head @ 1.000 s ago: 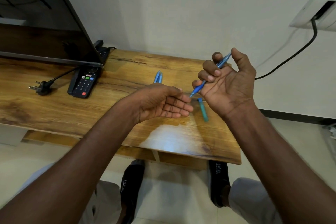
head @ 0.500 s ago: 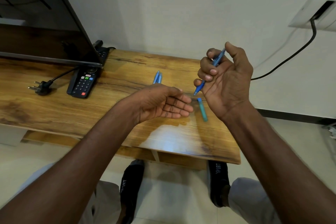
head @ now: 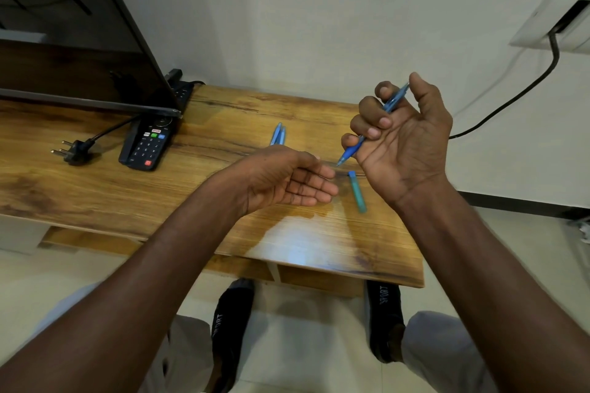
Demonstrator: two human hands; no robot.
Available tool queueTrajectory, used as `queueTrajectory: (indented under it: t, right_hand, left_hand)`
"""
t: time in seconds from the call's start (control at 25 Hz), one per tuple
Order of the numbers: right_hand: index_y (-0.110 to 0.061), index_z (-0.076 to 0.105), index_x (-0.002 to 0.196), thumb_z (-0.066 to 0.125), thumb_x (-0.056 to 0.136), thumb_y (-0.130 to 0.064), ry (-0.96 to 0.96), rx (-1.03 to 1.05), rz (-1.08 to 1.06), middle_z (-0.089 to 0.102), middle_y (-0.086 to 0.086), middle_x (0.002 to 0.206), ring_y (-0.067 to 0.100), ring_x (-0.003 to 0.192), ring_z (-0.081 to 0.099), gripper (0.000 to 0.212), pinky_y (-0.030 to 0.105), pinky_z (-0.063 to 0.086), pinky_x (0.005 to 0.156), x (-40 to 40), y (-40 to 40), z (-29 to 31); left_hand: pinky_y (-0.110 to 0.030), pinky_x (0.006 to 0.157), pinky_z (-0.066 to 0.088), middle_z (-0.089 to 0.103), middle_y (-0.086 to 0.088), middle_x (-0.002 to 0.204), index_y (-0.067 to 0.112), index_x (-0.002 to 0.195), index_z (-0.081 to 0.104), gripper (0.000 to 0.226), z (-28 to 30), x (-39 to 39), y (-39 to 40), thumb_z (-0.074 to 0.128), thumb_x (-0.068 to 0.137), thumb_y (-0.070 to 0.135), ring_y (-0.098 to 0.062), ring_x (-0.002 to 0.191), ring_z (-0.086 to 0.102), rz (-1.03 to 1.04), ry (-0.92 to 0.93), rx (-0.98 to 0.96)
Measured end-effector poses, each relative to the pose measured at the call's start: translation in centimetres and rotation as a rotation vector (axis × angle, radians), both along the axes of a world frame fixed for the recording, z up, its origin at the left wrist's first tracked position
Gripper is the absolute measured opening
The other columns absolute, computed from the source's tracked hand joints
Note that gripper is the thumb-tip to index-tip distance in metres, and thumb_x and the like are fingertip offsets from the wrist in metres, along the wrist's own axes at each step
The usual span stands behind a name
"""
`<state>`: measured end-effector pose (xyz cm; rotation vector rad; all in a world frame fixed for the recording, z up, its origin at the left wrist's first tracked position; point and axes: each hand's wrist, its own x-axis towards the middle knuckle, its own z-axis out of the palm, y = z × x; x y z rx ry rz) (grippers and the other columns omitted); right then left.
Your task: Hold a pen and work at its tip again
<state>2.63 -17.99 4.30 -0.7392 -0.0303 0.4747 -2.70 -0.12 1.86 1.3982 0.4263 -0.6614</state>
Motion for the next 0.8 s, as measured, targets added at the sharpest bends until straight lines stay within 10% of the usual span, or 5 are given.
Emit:
queueTrajectory:
  t: [0.8]
  right_hand:
    - [-0.020,0.053,0.087,0.040,0.106,-0.047,0.009,0.042,0.032,0.030,-0.005,0.066,0.012,0.060,0.026,0.035,0.033,0.031,0.063,0.07,0.15,-0.19]
  left_hand:
    - [-0.039,0.098,0.059,0.079,-0.019,0.113,0.002,0.125,0.070,0.031,-0.03,0.08,0.06,0.056,0.107,0.024,-0.030,0.110,0.076,0.003,0.000,-0.007]
